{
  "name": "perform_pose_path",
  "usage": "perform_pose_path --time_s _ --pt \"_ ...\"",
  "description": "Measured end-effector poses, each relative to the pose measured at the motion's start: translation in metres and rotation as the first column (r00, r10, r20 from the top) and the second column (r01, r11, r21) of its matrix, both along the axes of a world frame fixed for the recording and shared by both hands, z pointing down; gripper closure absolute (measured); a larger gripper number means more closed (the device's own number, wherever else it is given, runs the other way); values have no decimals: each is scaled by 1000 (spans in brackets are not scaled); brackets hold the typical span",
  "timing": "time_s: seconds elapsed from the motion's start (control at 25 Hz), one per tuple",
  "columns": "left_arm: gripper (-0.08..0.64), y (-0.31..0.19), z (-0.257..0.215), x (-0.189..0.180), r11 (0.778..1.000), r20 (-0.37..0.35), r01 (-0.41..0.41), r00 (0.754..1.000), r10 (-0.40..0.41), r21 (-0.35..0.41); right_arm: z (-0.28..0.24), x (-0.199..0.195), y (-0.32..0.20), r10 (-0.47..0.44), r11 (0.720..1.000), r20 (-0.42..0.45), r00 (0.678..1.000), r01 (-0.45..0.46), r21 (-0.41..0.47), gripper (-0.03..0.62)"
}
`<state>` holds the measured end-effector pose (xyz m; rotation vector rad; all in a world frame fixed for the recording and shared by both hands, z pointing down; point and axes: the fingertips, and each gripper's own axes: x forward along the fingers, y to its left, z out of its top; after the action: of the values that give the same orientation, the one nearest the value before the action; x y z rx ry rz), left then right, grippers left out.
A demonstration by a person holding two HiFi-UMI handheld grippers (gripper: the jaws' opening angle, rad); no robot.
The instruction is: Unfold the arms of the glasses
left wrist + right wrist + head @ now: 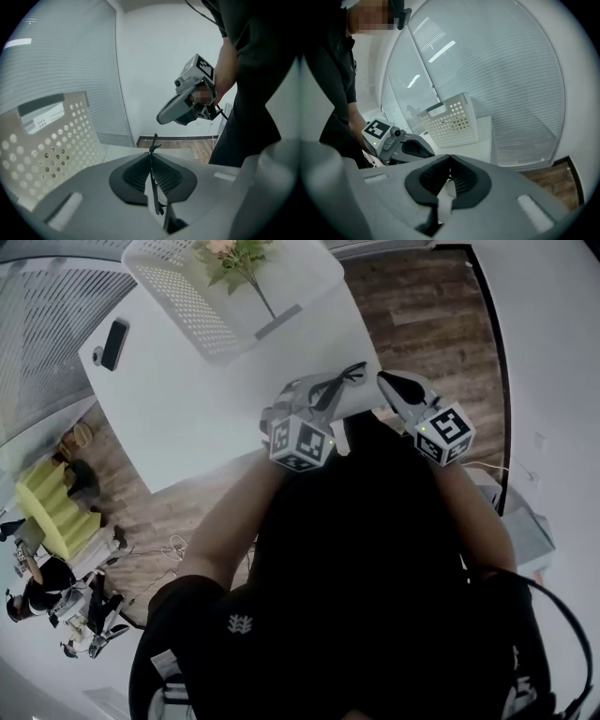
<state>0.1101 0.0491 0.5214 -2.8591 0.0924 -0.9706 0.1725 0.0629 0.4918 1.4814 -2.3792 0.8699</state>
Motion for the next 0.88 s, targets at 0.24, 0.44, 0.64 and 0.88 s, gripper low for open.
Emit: perform_pose_path --time_s 0.24,0.44,0.64,0.88 --pt "541 0 -13 -14 999 -58 41 998 -39 30 -2 -28 -10 -140 990 -65 988 141 10 591" --pt "541 -5 -20 -28 994 -88 98 992 -94 45 -15 -60 -22 -232 971 -74 970 236 41 591" --pt "540 -5 -24 -45 989 -115 135 985 -127 66 -24 -82 -25 -306 949 -62 950 310 55 591" --pt "531 -5 -24 -67 978 -117 196 975 -187 73 -32 -115 -24 -400 915 -16 916 400 49 591"
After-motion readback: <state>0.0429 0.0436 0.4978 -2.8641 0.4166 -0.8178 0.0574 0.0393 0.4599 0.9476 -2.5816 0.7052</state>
